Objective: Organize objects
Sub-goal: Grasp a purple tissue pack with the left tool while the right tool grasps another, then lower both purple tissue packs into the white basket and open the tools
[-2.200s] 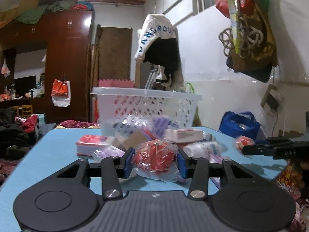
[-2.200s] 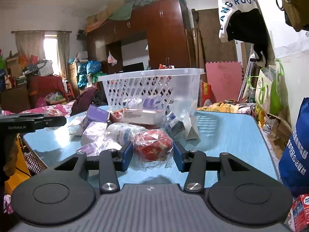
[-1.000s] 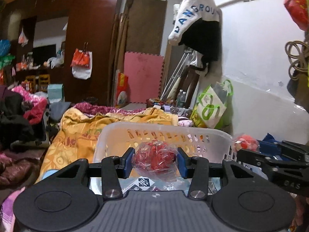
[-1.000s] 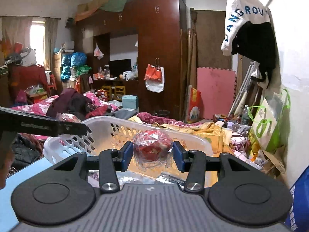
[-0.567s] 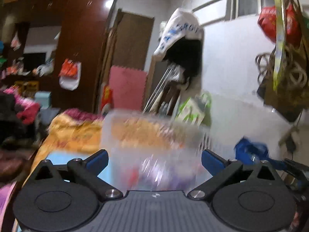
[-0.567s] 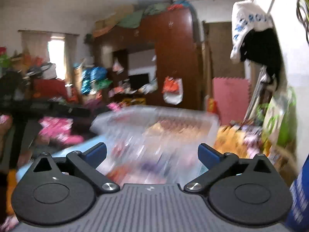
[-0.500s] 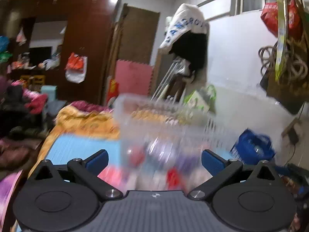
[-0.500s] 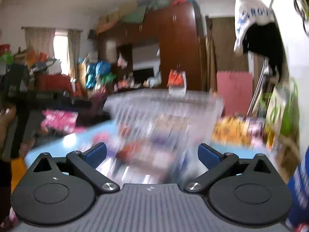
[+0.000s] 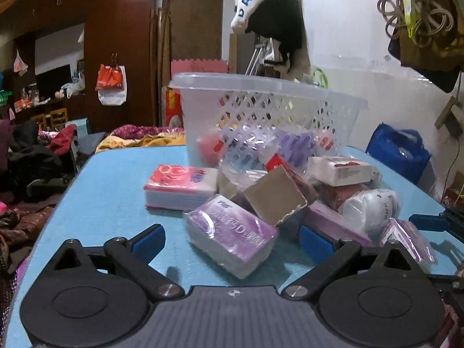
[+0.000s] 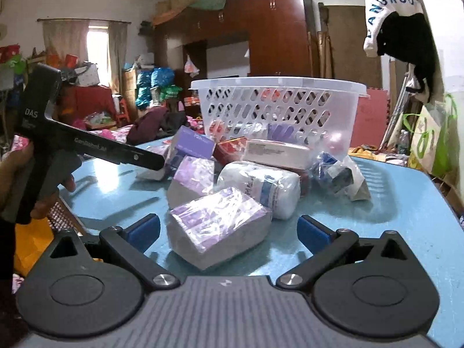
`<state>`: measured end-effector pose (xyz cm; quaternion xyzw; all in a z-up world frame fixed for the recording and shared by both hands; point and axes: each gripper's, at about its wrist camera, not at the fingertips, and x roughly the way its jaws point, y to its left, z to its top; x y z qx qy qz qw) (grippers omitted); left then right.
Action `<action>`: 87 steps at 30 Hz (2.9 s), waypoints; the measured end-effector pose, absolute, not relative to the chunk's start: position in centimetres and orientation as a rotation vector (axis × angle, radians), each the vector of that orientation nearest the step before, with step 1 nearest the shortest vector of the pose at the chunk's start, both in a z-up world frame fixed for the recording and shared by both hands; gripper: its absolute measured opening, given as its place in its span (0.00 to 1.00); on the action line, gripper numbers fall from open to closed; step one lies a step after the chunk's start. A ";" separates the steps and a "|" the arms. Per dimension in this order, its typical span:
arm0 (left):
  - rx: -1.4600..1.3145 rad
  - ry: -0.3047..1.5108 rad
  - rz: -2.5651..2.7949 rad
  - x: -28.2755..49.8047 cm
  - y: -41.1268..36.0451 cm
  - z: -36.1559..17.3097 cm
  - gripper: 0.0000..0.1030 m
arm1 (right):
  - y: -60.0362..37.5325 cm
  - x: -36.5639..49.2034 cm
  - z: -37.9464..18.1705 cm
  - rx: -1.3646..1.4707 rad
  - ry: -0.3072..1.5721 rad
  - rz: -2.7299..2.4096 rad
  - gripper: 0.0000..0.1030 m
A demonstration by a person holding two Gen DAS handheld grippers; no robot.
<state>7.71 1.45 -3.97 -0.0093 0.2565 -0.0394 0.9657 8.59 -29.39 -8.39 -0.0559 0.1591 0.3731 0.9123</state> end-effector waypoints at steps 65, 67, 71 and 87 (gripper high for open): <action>-0.105 0.351 -0.041 20.3 -1.3 6.9 0.56 | -24.7 24.8 3.4 -0.056 0.328 0.619 0.75; -0.100 0.361 -0.022 21.0 -1.3 6.5 0.56 | -24.7 24.9 2.9 -0.065 0.343 0.617 0.75; -0.115 0.406 -0.027 22.0 -1.1 5.9 0.59 | -24.7 24.4 2.7 -0.074 0.348 0.636 0.77; -0.130 0.375 -0.105 8.8 -0.1 0.9 0.93 | -31.9 15.2 -2.5 -0.109 0.327 0.671 1.00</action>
